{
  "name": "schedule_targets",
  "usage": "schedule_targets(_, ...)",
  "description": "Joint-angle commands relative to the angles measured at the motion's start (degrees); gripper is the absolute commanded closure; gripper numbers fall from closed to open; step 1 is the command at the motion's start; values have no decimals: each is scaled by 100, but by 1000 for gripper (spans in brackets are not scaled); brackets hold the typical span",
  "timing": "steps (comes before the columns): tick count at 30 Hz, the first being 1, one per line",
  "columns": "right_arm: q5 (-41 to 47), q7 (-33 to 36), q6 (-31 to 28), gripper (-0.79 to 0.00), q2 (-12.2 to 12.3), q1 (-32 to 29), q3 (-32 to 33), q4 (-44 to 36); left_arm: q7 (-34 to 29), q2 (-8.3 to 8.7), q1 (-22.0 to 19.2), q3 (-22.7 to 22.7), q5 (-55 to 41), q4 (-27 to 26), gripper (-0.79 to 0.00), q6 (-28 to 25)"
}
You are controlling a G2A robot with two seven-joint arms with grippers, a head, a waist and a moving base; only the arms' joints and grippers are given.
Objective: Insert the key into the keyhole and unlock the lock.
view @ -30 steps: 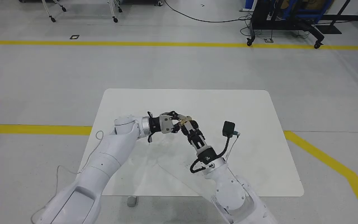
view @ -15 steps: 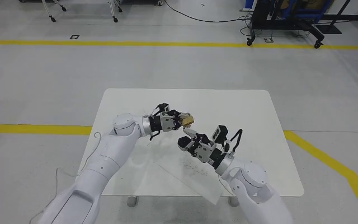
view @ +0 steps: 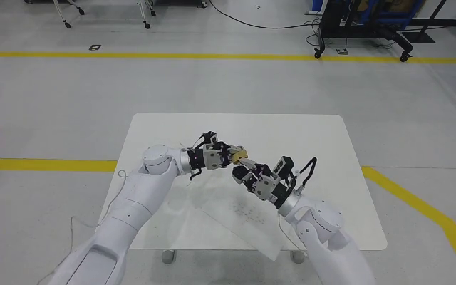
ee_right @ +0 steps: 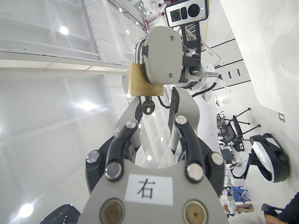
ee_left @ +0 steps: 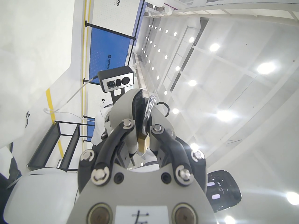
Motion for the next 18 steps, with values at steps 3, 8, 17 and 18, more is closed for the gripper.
schedule_targets(3, 45, -43, -33, 0, 8, -24, 19, -7, -23, -3, 2, -3, 18, -7, 0, 14)
schedule_targets(8, 278, -85, -42, 0, 6, -44, 15, 24, -39, -7, 4, -12, 42, -23, 0, -31)
schedule_targets(17, 1197, -250, 173, 0, -38, 78, -59, 251, 2, -4, 58, -141, -40, -78, 0, -268)
schedule_targets(18, 1191, -247, 172, 0, -37, 90, -74, 262, 5, -3, 56, -135, 1, -87, 0, -281)
